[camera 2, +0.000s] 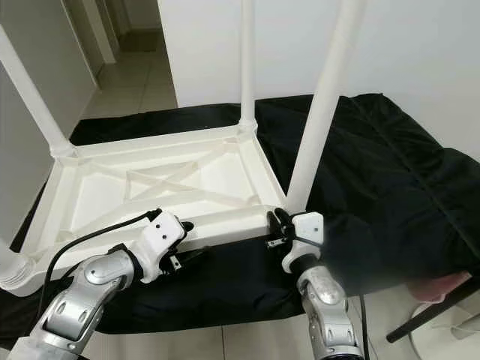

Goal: Building children table

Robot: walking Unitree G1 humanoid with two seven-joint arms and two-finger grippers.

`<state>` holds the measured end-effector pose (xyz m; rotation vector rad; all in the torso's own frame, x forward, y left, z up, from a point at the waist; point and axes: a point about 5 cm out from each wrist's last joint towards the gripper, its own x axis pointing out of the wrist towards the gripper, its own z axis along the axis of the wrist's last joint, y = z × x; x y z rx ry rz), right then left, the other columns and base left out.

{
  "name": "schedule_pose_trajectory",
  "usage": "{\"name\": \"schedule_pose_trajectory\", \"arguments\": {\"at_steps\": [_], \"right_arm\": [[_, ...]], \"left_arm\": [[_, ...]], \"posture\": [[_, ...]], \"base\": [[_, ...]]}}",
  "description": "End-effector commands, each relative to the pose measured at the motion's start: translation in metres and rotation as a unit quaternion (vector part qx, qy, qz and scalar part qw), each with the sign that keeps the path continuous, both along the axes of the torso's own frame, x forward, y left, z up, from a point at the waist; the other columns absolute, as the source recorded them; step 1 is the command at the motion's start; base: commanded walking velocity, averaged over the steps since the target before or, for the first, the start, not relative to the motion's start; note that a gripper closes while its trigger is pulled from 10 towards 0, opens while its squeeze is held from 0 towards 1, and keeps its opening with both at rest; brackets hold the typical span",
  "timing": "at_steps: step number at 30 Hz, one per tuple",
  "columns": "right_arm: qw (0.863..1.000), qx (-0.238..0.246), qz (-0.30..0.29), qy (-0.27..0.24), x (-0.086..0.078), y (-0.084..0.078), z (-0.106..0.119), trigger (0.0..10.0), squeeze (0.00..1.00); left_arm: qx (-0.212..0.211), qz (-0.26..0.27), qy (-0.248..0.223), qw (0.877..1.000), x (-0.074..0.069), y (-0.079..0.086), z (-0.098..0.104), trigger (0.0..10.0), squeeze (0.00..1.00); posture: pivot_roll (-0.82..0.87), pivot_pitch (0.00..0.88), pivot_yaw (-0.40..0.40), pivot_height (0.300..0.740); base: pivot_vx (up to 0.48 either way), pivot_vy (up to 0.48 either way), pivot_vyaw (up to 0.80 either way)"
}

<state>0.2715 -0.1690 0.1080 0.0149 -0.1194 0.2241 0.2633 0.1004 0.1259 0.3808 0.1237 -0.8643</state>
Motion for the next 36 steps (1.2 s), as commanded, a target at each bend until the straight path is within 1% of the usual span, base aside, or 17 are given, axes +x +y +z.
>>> {"name": "schedule_pose_trajectory", "arguments": {"at_steps": [1,8,11,14,15,18,20,22,24,25,28,29,30,31,32,33,36], "right_arm": [[0.999,0.003,-0.033,0.012,0.0,-0.011,-0.006,10.0,0.0],[0.998,-0.003,-0.055,0.014,0.0,-0.021,-0.009,10.0,0.0],[0.998,-0.009,-0.056,0.013,0.0,-0.023,-0.01,10.0,0.0],[0.998,-0.015,-0.059,0.013,0.0,-0.026,-0.01,10.0,0.0],[0.998,-0.016,-0.06,0.011,0.0,-0.027,-0.009,10.0,0.0],[0.998,-0.016,-0.061,0.011,0.0,-0.028,-0.009,10.0,0.0],[0.998,-0.013,-0.059,0.007,0.001,-0.026,-0.008,10.0,0.0],[0.998,0.004,-0.058,0.008,0.002,-0.023,-0.008,10.0,0.0],[0.998,0.004,-0.058,0.008,0.002,-0.023,-0.008,10.0,0.0],[0.998,0.006,-0.057,0.008,0.002,-0.022,-0.008,10.0,0.0],[0.998,0.007,-0.057,0.007,0.002,-0.021,-0.008,10.0,0.0],[0.998,0.006,-0.055,0.005,0.003,-0.02,-0.007,10.0,0.0],[0.998,0.006,-0.055,0.003,0.004,-0.019,-0.006,10.0,0.0],[0.999,0.007,-0.053,0.001,0.004,-0.017,-0.005,10.0,0.0],[0.999,0.007,-0.053,0.001,0.004,-0.017,-0.005,10.0,0.0],[0.999,0.01,-0.051,-0.001,0.004,-0.015,-0.003,10.0,0.0],[0.999,0.018,-0.026,-0.007,0.006,0.0,0.0,10.0,0.0]], "left_arm": [[0.013,0.068,-0.012,0.998,0.006,0.01,-0.003,10.0,0.0],[0.039,0.081,0.003,0.996,0.004,0.019,-0.013,10.0,0.0],[0.04,0.085,0.006,0.996,0.005,0.02,-0.014,10.0,0.0],[0.052,0.099,0.018,0.994,0.006,0.027,-0.02,10.0,0.0],[0.057,0.112,0.022,0.992,0.007,0.032,-0.022,10.0,0.0],[0.061,0.121,0.024,0.991,0.008,0.036,-0.023,10.0,0.0],[0.075,0.148,0.028,0.986,0.011,0.049,-0.027,10.0,0.0],[0.082,0.171,0.033,0.981,0.014,0.06,-0.029,10.0,0.0],[0.082,0.171,0.033,0.981,0.014,0.06,-0.029,10.0,0.0],[0.086,0.177,0.032,0.98,0.014,0.064,-0.029,10.0,0.0],[0.08,0.181,0.033,0.98,0.014,0.066,-0.027,10.0,0.0],[0.075,0.18,0.033,0.98,0.012,0.067,-0.025,5.5,0.0],[0.074,0.177,0.033,0.981,0.011,0.066,-0.024,5.5,0.0],[0.071,0.175,0.031,0.982,0.011,0.063,-0.024,0.8,0.0],[0.071,0.175,0.031,0.982,0.011,0.063,-0.024,0.8,0.0],[0.066,0.173,0.028,0.982,0.009,0.06,-0.023,0.0,0.0],[0.043,0.16,0.024,0.986,0.008,0.043,-0.019,0.0,0.0]], "posture": [[-0.04,0.0,0.05,0.74],[-0.04,0.0,0.05,0.74],[-0.04,0.0,0.051,0.74],[-0.05,0.0,0.052,0.74],[-0.05,0.0,0.052,0.74],[-0.05,0.0,0.052,0.74],[-0.04,0.0,0.054,0.74],[-0.04,0.0,0.054,0.74],[-0.04,0.0,0.054,0.74],[-0.04,0.0,0.054,0.74],[-0.03,0.0,0.056,0.74],[-0.03,0.0,0.056,0.74],[-0.03,0.0,0.056,0.74],[-0.03,0.0,0.055,0.74],[-0.03,0.0,0.055,0.74],[-0.03,0.0,0.055,0.74],[-0.03,0.0,0.054,0.74]], "base": [[0.0,0.0,0.0],[0.0,0.0,0.0],[0.0,0.0,0.0],[0.0,0.0,0.0],[0.0,0.0,0.0],[0.0,0.0,0.0],[0.0,0.0,0.0],[0.0,0.0,0.0],[0.0,0.0,0.0],[0.0,0.0,0.0],[0.0,0.0,0.0],[0.0,0.0,0.0],[0.0,0.0,0.0],[0.0,0.0,0.0],[0.0,0.0,0.0],[0.0,0.0,0.0],[0.0,0.0,0.0]]}}
